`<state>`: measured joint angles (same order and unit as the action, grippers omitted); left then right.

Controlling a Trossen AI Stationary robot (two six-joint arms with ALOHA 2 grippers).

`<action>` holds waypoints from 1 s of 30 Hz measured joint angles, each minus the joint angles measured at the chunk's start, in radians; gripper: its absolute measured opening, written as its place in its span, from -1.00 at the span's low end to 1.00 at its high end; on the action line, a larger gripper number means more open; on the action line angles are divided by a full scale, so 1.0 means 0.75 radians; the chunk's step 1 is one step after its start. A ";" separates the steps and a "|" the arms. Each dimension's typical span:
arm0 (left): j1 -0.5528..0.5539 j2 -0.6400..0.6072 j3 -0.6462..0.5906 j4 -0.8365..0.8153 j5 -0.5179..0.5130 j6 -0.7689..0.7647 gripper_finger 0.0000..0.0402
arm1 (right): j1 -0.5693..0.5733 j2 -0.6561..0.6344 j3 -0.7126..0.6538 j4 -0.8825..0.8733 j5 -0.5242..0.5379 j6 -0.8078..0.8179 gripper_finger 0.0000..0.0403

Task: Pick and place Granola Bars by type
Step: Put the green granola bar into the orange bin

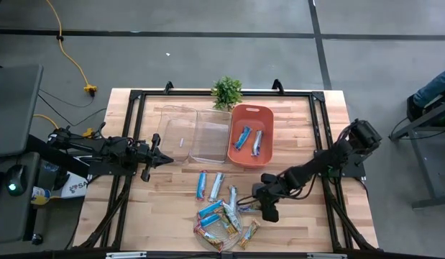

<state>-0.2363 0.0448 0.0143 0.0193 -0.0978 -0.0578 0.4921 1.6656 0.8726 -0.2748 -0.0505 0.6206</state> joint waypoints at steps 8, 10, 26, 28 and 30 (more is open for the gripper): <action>0.000 0.000 0.000 0.000 0.001 0.000 -0.99 | 0.058 0.073 0.000 0.063 0.037 -0.069 0.15; 0.000 0.000 0.000 0.000 0.001 0.000 -0.99 | 0.074 0.092 0.000 0.078 0.073 -0.070 0.15; 0.000 0.000 0.000 0.000 0.000 0.000 -0.99 | 0.188 0.155 0.002 0.083 0.412 -0.106 0.15; 0.001 0.000 0.000 -0.001 0.001 0.000 -0.99 | 0.194 0.160 0.002 0.081 0.431 -0.106 0.14; 0.000 0.000 0.000 0.000 0.001 0.000 -0.99 | 0.198 0.161 0.002 0.080 0.442 -0.106 0.10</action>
<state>-0.2363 0.0448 0.0143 0.0189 -0.0975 -0.0578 0.6403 1.7863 0.8742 -0.2149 0.2809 0.5411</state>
